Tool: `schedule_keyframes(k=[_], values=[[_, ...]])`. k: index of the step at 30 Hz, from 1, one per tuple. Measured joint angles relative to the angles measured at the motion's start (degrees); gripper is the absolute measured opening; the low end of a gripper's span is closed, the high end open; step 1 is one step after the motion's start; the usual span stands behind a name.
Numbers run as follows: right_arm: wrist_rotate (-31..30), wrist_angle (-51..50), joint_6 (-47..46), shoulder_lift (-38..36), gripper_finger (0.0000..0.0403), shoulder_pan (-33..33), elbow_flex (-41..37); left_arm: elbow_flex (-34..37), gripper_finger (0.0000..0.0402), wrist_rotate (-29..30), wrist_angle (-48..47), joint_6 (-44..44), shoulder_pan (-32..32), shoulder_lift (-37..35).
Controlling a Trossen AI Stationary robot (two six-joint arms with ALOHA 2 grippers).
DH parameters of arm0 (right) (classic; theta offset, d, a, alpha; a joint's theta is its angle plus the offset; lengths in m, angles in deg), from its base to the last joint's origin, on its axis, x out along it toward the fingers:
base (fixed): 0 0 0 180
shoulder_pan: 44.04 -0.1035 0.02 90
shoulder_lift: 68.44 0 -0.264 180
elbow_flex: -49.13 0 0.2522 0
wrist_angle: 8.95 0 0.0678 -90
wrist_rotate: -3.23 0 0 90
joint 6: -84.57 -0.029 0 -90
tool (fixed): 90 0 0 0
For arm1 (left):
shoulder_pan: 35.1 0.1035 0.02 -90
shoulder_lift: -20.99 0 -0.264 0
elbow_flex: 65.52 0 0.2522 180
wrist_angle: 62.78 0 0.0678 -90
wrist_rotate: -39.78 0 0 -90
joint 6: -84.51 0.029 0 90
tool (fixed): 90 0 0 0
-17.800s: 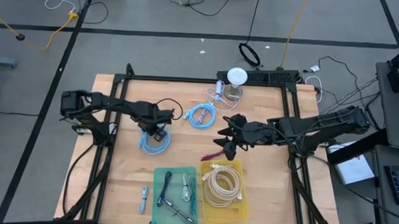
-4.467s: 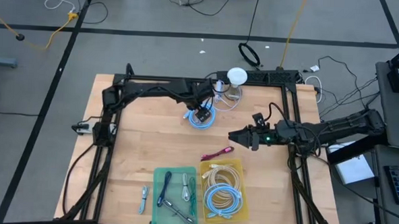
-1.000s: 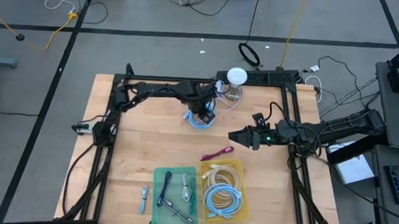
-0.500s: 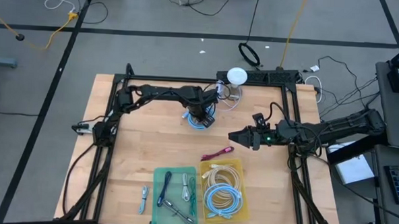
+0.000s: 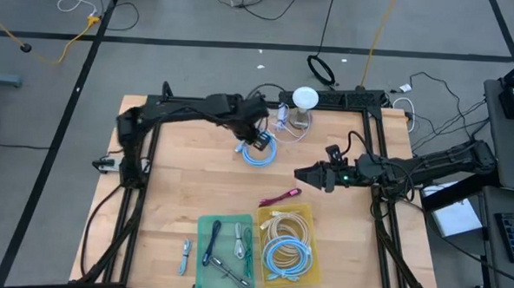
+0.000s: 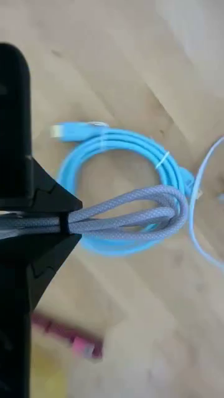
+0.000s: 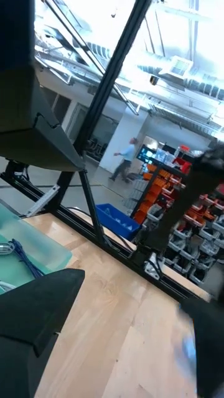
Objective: Pick & Place USB Port
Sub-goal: Put the violet charger cable into the green bin
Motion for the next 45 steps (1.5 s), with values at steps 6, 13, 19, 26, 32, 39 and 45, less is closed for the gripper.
schedule_keyframes(k=[6,13,19,26,32,39,45], values=[[-0.89,0.39,0.14,-0.02,0.0265,0.00,0.00,-0.10,0.0031,6.89,-6.48,-15.07,-12.09,-10.89],[0.59,0.71,2.84,-0.20,0.0265,0.02,0.00,-0.11,0.0031,22.41,-6.92,-52.10,-35.73,-12.89],[5.42,0.09,5.38,-0.20,0.0265,-0.11,0.00,-0.11,0.0031,26.32,-5.28,-81.47,-48.38,-4.43],[8.60,0.15,6.59,-0.20,0.0265,-0.24,0.00,-0.11,0.0031,21.00,-5.23,-94.35,-52.28,4.15],[11.14,0.11,6.55,-0.18,0.0265,-0.26,0.00,-0.11,0.0031,12.71,-5.43,-92.11,-50.55,7.64],[11.41,0.14,6.62,-0.20,0.0265,-1.70,0.00,-0.11,0.0036,8.51,-7.28,-91.52,-50.34,9.76],[11.32,0.08,7.45,-0.20,0.0265,-2.54,0.00,-0.11,0.0087,7.09,-9.37,-89.26,-49.60,9.80]])
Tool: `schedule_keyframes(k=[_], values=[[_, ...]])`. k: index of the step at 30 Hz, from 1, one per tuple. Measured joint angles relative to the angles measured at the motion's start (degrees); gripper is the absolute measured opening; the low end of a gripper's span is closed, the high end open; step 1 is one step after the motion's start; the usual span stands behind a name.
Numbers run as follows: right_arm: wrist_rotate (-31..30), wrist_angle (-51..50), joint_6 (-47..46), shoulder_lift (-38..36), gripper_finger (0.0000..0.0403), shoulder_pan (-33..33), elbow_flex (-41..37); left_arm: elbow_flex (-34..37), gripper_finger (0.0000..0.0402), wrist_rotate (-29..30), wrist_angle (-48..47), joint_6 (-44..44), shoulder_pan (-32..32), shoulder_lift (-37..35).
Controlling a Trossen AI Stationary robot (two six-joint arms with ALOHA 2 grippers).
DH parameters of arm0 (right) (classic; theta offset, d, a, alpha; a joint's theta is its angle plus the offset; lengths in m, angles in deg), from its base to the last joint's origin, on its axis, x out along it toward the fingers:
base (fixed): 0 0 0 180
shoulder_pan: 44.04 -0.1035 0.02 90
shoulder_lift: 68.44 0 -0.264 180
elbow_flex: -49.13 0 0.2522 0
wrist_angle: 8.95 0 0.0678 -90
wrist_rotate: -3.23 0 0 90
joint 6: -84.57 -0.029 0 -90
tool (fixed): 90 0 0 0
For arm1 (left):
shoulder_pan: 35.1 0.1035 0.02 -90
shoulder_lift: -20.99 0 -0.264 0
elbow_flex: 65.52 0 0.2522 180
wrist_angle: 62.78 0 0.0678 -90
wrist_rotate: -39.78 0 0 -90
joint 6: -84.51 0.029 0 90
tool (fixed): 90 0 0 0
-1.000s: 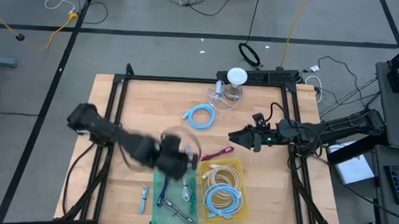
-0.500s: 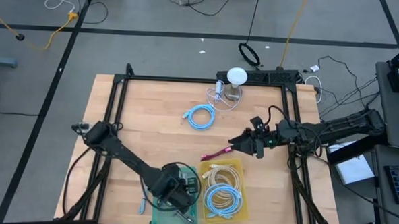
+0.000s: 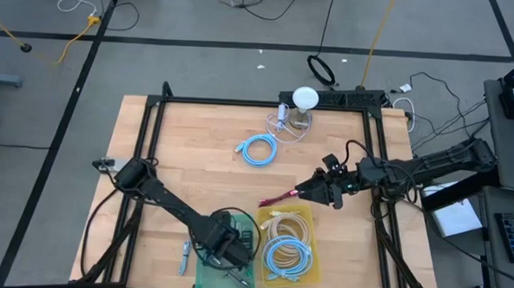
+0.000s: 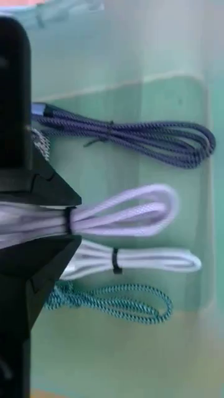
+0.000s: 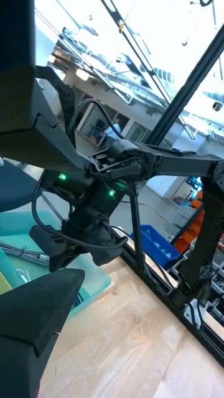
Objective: Pick & Place USB Port
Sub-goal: Put the violet charger cable into the green bin, then put the light blue hdmi cable into the yellow bin
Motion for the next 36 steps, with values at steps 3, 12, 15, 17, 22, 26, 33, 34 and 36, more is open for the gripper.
schedule_keyframes(k=[3,12,15,17,22,26,33,34,36], values=[[-0.02,-0.03,0.02,0.00,0.0265,0.00,0.00,0.00,0.0101,-0.21,0.70,1.90,0.47,0.00],[0.07,-0.19,-0.15,0.00,0.0265,0.00,0.00,0.00,0.0118,-2.06,0.65,5.87,0.52,-0.35],[0.99,-0.36,-0.60,0.00,0.0265,0.02,0.00,0.02,0.0119,-1.26,0.67,7.06,0.04,-2.60],[1.39,-0.36,-1.06,0.00,0.0265,0.02,0.00,0.02,0.0119,0.75,0.44,8.09,-0.12,-4.99],[1.53,-0.38,-1.47,0.00,0.0265,0.02,0.00,0.02,0.0120,10.26,-2.87,13.17,1.20,-13.27],[1.27,-0.39,-1.48,0.00,0.0265,0.34,0.00,0.00,0.0120,18.65,-9.77,22.55,6.76,-19.55],[-2.70,-0.38,-2.27,0.00,0.0265,2.08,0.00,0.00,0.0120,12.04,-8.55,62.74,30.43,-20.68],[-3.56,-0.36,-2.76,0.00,0.0265,2.35,0.00,0.00,0.0120,10.05,-7.21,68.15,33.82,-19.72],[-5.46,-0.40,-3.30,0.00,0.0265,2.76,0.00,0.02,0.0120,6.72,-5.04,77.51,39.66,-17.71]])
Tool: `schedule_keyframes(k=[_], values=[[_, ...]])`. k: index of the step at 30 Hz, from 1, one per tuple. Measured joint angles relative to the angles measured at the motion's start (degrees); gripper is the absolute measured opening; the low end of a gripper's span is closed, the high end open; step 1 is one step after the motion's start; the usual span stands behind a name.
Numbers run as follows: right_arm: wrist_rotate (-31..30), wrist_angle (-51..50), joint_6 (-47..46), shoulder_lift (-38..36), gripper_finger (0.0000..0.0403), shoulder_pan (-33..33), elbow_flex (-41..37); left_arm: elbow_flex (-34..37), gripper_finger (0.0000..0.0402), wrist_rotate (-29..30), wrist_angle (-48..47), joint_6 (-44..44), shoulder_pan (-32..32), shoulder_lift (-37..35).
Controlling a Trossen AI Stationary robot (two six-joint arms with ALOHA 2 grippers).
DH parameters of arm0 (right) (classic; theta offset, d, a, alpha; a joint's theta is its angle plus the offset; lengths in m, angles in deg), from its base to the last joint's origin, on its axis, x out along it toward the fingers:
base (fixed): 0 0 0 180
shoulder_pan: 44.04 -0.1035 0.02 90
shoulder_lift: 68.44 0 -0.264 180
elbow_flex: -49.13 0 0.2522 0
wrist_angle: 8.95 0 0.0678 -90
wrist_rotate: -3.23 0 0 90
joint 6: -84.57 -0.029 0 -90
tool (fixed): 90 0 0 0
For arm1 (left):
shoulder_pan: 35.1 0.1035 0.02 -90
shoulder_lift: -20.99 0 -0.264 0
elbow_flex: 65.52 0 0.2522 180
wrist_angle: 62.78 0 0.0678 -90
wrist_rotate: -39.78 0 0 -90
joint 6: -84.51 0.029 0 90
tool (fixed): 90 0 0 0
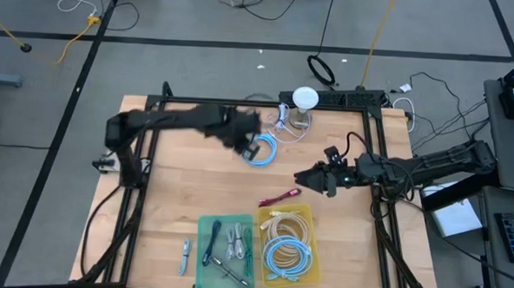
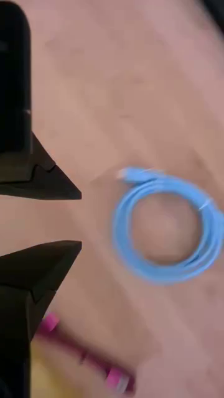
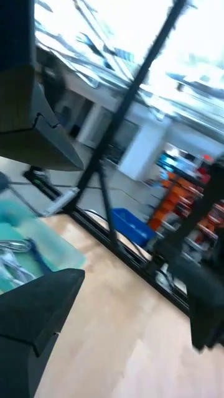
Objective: Pick & Place USB Port
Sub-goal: Put the light blue hdmi cable into the yellow bin
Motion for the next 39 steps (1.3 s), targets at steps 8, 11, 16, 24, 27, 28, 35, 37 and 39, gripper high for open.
schedule_keyframes(k=[8,11,16,24,27,28,35,37,39], values=[[-9.08,0.05,-1.61,0.00,0.0265,-0.42,0.00,0.00,0.0123,-12.85,10.77,24.21,13.69,10.03],[-11.65,0.07,-2.22,0.00,0.0265,-1.02,0.00,0.00,0.0141,-18.22,11.81,26.88,14.80,13.87],[-14.61,0.04,-2.48,0.02,0.0265,-1.52,0.00,0.09,0.0196,-15.25,11.34,29.58,13.73,17.43],[-16.01,0.06,-2.49,0.16,0.0265,-1.49,0.00,0.07,0.0257,-4.90,12.24,31.34,12.98,17.38],[-16.33,-0.03,-2.42,0.26,0.0265,-1.47,0.00,-0.02,0.0261,-5.17,14.04,31.32,12.61,17.88],[-16.63,-0.01,-2.42,0.26,0.0265,-1.47,0.01,-0.02,0.0261,-5.11,14.68,31.35,12.44,18.02],[-17.19,0.03,-2.10,0.26,0.0265,-1.49,0.00,-0.02,0.0257,-4.54,19.91,30.51,12.12,17.97],[-17.14,0.02,-2.10,0.26,0.0265,-1.49,0.02,-0.02,0.0257,-3.73,20.33,30.22,12.17,18.46],[-17.10,0.05,-2.15,0.26,0.0265,-1.56,0.01,-0.02,0.0257,-3.77,19.65,30.22,12.45,18.93]])
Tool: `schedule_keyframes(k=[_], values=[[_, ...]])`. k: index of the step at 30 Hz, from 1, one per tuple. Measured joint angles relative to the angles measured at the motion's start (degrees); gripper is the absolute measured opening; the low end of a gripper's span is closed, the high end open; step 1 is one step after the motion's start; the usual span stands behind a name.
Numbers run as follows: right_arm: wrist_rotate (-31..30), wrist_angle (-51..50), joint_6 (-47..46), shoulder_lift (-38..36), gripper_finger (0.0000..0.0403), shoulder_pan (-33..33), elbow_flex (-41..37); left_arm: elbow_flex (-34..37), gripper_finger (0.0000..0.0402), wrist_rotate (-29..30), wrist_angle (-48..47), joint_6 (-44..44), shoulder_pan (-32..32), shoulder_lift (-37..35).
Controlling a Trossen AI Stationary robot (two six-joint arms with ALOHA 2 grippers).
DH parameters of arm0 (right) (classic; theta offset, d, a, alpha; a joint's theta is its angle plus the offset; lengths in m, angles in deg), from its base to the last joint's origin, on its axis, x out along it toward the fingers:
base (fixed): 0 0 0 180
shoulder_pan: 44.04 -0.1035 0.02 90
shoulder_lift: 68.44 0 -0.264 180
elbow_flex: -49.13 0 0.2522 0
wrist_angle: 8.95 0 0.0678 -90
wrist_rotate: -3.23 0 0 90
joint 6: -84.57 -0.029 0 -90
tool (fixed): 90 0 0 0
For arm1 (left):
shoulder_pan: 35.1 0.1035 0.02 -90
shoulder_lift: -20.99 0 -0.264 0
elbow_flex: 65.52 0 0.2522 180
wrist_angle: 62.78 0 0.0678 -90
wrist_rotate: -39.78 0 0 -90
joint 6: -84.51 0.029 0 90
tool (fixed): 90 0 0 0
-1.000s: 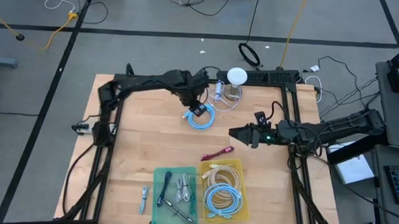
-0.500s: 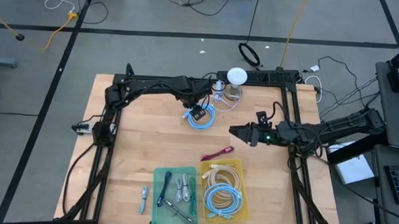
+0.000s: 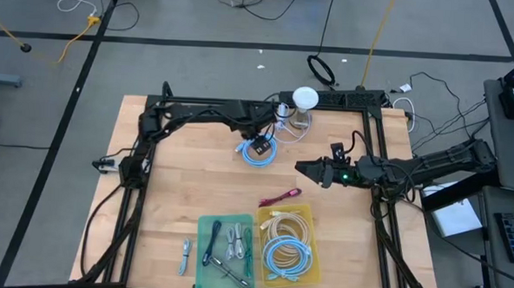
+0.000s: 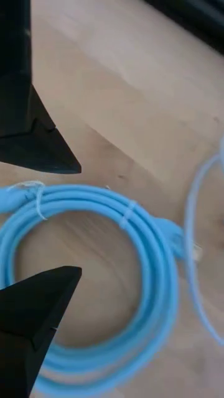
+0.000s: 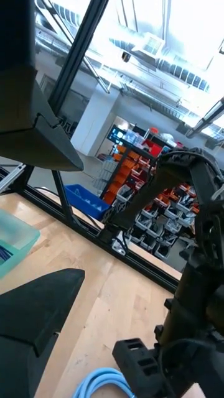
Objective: Pick & Place USB Port
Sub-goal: Put the light blue hdmi cable into the yellow bin
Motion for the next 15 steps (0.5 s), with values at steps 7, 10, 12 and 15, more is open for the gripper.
schedule_keyframes(k=[7,10,12,15], values=[[0.06,-0.03,-0.10,0.00,0.0265,-1.31,0.01,0.00,0.0257,-1.11,-0.69,-0.47,-0.20,3.10],[-0.02,0.01,-0.12,0.00,0.0265,-1.58,0.01,0.00,0.0257,-1.44,-0.69,-0.85,-0.39,4.39],[0.01,0.01,-0.12,0.00,0.0265,-1.60,0.01,0.00,0.0257,-1.04,-1.01,-1.07,-0.49,5.03],[-0.07,0.16,-0.12,0.00,0.0265,-1.96,0.01,0.00,0.0242,1.85,-1.85,-2.21,-1.05,5.44]])
